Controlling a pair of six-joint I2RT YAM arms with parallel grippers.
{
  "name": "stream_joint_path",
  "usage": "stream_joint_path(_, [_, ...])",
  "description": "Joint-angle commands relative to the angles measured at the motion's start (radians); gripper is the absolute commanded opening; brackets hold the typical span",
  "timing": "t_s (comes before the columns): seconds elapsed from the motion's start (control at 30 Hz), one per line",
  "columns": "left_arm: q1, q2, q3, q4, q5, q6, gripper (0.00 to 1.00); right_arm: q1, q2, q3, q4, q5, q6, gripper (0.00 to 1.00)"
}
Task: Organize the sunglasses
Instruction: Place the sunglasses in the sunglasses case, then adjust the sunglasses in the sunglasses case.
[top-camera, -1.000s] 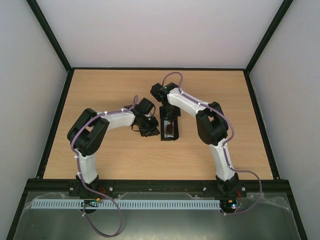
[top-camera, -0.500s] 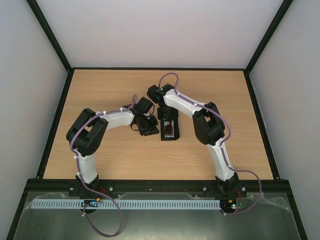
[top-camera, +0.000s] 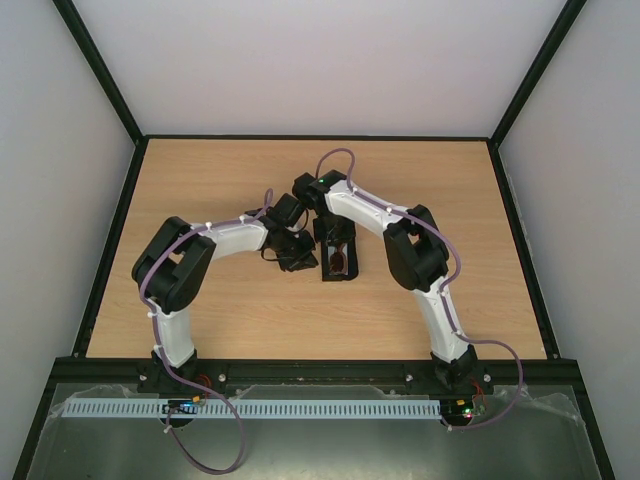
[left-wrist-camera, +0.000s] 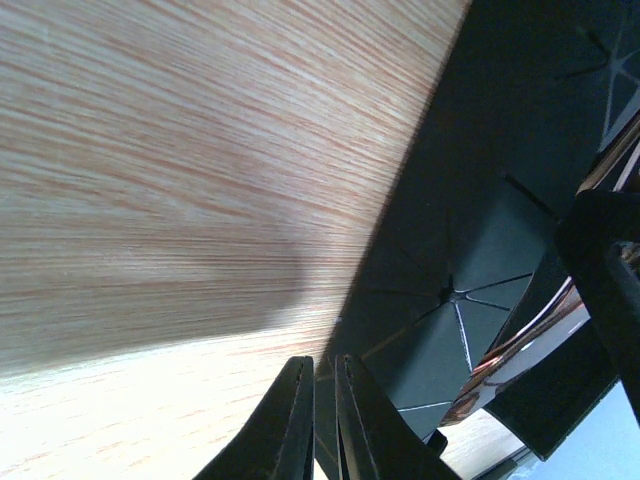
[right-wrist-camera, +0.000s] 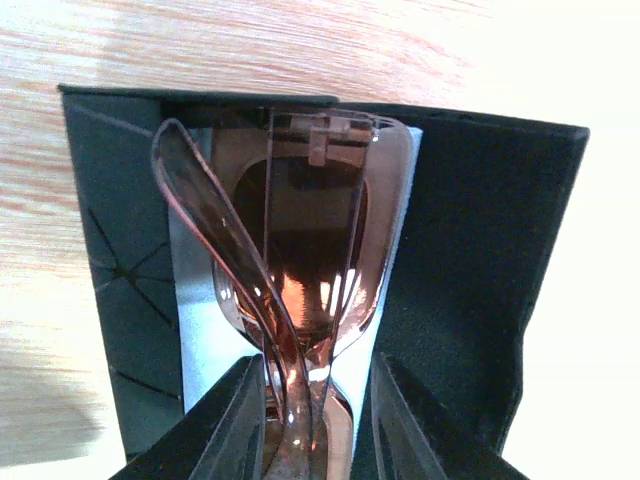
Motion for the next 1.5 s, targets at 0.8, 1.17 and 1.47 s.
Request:
stream_joint_path(0.8, [0.085, 0.056, 0.14, -0.02, 0.017, 0.012, 0.1, -0.033, -0.152, -0.14, 0.002, -0.037, 0.095, 0.08])
stream_joint_path(1.17, [0.096, 0.066, 0.128, -0.004, 0.017, 0.006, 0.1, -0.041, -0.142, -0.05, 0.064, -0.088, 0.05, 0.23])
stream_joint_path(1.47, [0.105, 0.046, 0.108, -0.001, 0.02, 0.005, 0.1, -0.066, -0.024, 0.037, 0.024, -0.11, 0.012, 0.26])
